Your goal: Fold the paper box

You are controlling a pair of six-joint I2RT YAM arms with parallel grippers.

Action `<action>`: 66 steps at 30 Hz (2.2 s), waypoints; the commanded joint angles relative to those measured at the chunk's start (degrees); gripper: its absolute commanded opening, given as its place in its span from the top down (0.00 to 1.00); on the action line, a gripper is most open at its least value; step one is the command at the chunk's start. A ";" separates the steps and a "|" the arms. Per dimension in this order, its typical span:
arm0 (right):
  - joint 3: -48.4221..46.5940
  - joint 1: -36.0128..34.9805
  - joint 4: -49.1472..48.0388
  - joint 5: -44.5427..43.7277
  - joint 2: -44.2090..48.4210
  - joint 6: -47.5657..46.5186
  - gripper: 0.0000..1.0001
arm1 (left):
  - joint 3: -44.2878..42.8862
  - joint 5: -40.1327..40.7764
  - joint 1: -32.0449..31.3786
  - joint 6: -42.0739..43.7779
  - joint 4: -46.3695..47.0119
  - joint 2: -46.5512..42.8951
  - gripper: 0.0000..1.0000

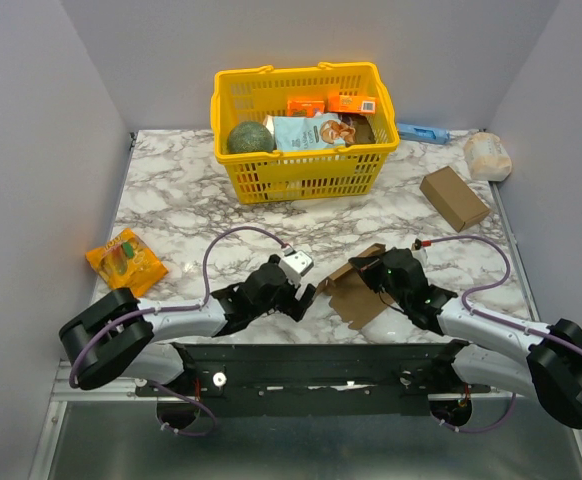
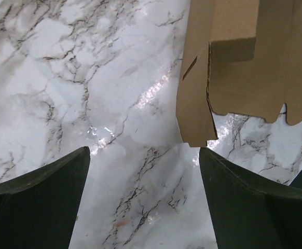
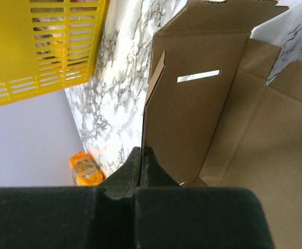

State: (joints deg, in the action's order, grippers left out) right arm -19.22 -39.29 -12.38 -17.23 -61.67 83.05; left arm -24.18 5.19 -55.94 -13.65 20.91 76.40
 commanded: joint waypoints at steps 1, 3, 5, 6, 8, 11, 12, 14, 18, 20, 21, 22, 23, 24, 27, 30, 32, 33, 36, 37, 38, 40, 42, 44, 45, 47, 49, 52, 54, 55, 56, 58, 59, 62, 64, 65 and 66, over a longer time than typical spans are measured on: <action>0.24 -0.18 3.77 -1.05 -1.17 -0.69 1.00 | 0.63 -1.85 -0.04 -1.82 9.32 2.78 0.07; 0.33 -0.18 3.77 -1.05 -1.26 -0.60 1.00 | 0.28 -1.85 -0.04 -1.56 12.12 3.75 0.08; 0.33 -0.18 3.77 -0.87 -1.26 -0.52 0.99 | -0.77 -2.99 -0.04 -0.42 13.19 5.24 0.09; 0.41 -0.18 3.77 -0.87 -1.17 -0.52 0.99 | -0.95 -3.52 -0.04 -0.24 13.63 5.34 0.11; 0.50 -0.18 3.77 -0.87 -0.91 -0.52 1.00 | -0.34 -4.92 -0.04 0.46 13.90 4.81 0.11; 1.03 -0.18 3.77 -1.31 -0.03 -0.52 1.00 | 2.99 -7.03 0.04 1.17 15.39 0.78 0.09; 1.12 -0.18 3.77 -1.40 0.23 -0.52 1.00 | 3.79 -7.12 0.04 1.17 15.39 -0.54 0.07; 1.21 -0.18 3.86 -1.31 0.58 -0.60 1.00 | 5.80 -6.17 0.57 0.91 15.22 -4.32 0.06; 1.12 -0.18 3.94 -1.22 0.67 -0.69 1.00 | 7.22 -3.37 3.55 -1.54 14.44 -7.41 0.05; 1.20 -0.18 3.86 -1.13 0.59 -0.52 1.00 | 6.44 -0.55 4.26 -2.78 13.20 -6.09 0.05; 1.21 -0.18 3.86 -1.13 0.59 -0.52 1.00 | 6.26 0.69 4.44 -3.31 12.93 -5.48 0.04; 1.21 -0.18 3.86 -1.05 0.59 -0.52 1.00 | 5.91 3.05 4.44 -5.14 12.84 -3.99 0.04; 1.21 -0.18 3.86 -1.05 0.50 -0.43 0.99 | 5.29 3.59 4.44 -6.12 12.93 -2.76 0.04; 1.12 -0.18 3.86 -1.05 0.41 -0.43 1.00 | 4.85 3.95 4.44 -7.00 13.45 -1.62 0.05; 1.03 -0.18 3.86 -0.87 0.23 -0.43 1.00 | 3.10 4.39 4.35 -8.94 14.34 3.39 0.06; 1.12 -0.18 3.86 -0.78 0.23 -0.52 1.00 | 2.65 4.48 4.35 -8.76 15.21 4.55 0.07; 1.29 -0.18 3.86 -0.78 0.41 -0.43 1.00 | 4.22 3.60 4.35 -7.63 16.53 1.57 0.07; 1.29 -0.18 3.86 -0.87 0.50 -0.43 1.00 | 4.67 3.16 4.35 -7.01 16.62 0.25 0.05; 1.29 -0.18 3.94 -1.05 0.76 -0.43 1.00 | 5.02 1.06 4.35 -5.52 14.61 -5.72 0.05; 1.29 -0.18 3.94 -1.05 0.76 -0.52 0.99 | 5.29 0.88 4.44 -5.42 14.25 -8.61 0.04; 1.21 -0.18 3.94 -1.13 0.76 -0.52 0.99 | 5.98 0.70 4.70 -5.34 14.34 -10.03 0.04; 1.12 -0.18 3.94 -0.87 0.59 -0.52 1.00 | 6.87 1.13 5.23 -5.51 14.77 -12.23 0.03; 1.12 -0.18 4.03 -0.78 0.32 -0.43 1.00 | 6.43 2.19 6.63 -5.51 13.64 -11.46 0.02; 1.03 -0.18 3.94 -0.78 0.23 -0.52 1.00 | 5.12 3.77 7.51 -5.51 11.09 -8.30 0.02; 0.94 -0.18 3.94 -0.70 0.23 -0.69 1.00 | 4.76 4.12 7.60 -5.42 10.65 -7.15 0.03; 0.94 -0.18 4.03 -0.69 0.23 -0.60 1.00 | 4.24 3.86 7.52 -5.77 10.56 -3.74 0.04; 0.94 -0.18 3.95 -0.69 0.23 -0.52 1.00 | 3.97 2.90 7.43 -6.12 11.87 -1.35 0.06; 0.85 -0.18 3.94 -0.70 0.06 -0.60 1.00 | 3.44 1.40 7.08 -6.48 13.10 2.08 0.07; 0.77 -0.18 3.94 -0.61 0.15 -0.52 1.00 | 3.44 -0.61 6.64 -6.57 14.33 3.14 0.07; 0.77 -0.18 3.94 -0.52 0.06 -0.52 1.00 | 3.27 -1.14 6.29 -6.57 15.38 3.40 0.08; 0.85 -0.18 3.94 -0.61 0.06 -0.43 1.00 | 2.57 -1.24 5.41 -6.57 15.39 4.10 0.08; 0.68 -0.18 3.86 -0.70 -0.03 -0.34 1.00 | 1.78 -1.32 4.27 -6.04 15.04 4.72 0.08; 0.59 -0.18 3.86 -0.52 -0.03 -0.51 1.00 | 1.42 -1.41 3.83 -5.86 15.13 5.24 0.08; 0.50 -0.18 3.86 -0.52 -0.21 -0.52 1.00 | 0.28 -1.50 2.16 -4.98 15.04 6.56 0.08; 0.59 -0.18 3.86 -0.52 -0.29 -0.52 1.00 | -0.51 -1.41 1.36 -4.64 15.13 7.09 0.09; 0.50 -0.18 3.86 -0.52 -0.38 -0.43 1.00 | -0.77 -1.32 1.19 -4.72 15.13 7.70 0.09; 0.50 -0.18 3.77 -0.43 -0.38 -0.43 1.00 | -1.39 -1.24 1.10 -4.63 15.13 7.88 0.09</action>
State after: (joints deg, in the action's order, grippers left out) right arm -19.22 -39.29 -11.90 -17.21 -61.17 83.18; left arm -23.38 4.93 -53.91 -19.31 34.26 82.72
